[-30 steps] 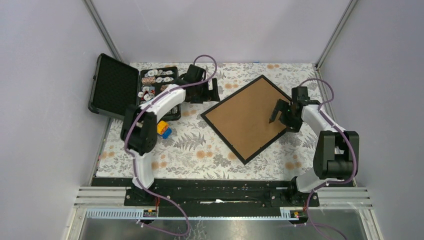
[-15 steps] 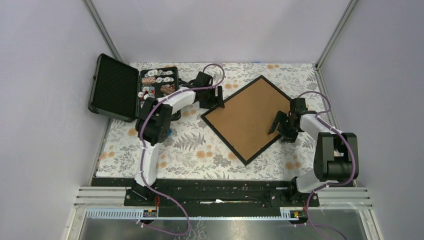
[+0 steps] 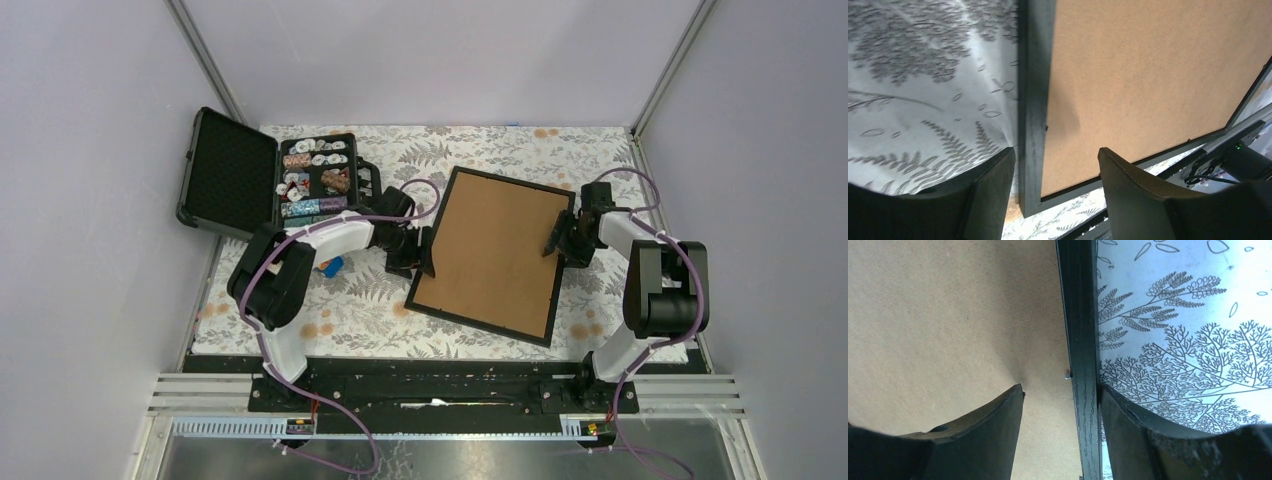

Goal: Put the photo into the frame

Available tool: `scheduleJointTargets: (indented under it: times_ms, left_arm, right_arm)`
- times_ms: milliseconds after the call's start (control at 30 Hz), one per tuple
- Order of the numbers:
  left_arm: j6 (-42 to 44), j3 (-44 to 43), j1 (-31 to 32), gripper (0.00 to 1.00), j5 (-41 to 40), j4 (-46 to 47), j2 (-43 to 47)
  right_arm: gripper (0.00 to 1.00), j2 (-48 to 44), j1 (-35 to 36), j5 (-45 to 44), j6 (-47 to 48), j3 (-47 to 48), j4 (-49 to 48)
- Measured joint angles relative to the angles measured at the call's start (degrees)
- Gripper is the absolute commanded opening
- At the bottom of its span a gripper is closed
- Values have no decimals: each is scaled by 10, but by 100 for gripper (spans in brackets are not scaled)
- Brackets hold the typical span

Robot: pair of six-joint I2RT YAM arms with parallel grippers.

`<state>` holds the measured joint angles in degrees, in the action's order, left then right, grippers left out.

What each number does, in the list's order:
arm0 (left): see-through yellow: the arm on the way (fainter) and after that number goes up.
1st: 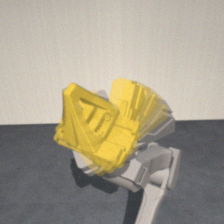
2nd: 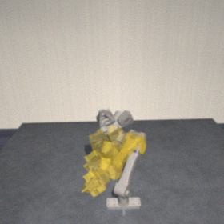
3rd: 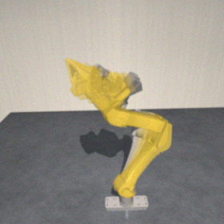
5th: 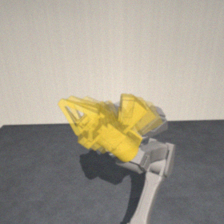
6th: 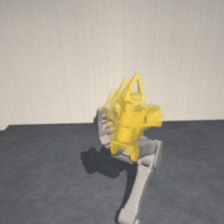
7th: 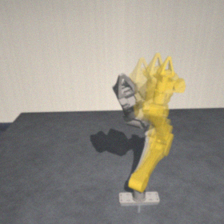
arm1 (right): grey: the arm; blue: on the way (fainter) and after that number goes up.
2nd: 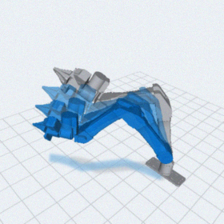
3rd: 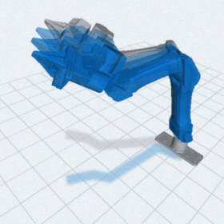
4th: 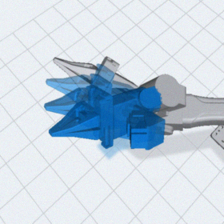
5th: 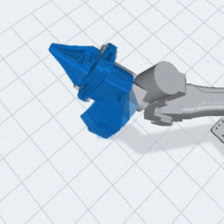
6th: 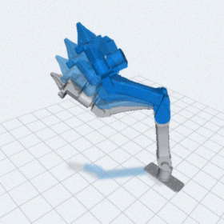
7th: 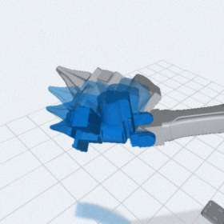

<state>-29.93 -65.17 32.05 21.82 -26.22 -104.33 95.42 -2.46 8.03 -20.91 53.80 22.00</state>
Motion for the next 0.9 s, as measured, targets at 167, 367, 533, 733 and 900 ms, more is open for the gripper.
scheduleJointTargets:
  times_ms: [167, 367, 533, 733, 900]
  left_arm:
    - [16, -23, -34, 47, -14, -54, 3]
    - [30, -50, -51, 47, -31, -76, 1]
    - [32, -53, -44, 48, -31, -79, -15]
    - [31, -53, -29, 47, -39, -80, -41]
    - [30, -57, -22, 47, -45, -80, -46]
  right_arm:
    - [64, 14, 1, 2, 6, 15, 5]
    - [64, 17, 1, 2, 8, 19, 6]
    - [64, 17, 1, 5, 11, 19, 6]
    - [64, 18, 1, 6, 14, 19, 6]
    - [64, 18, 1, 6, 16, 19, 6]
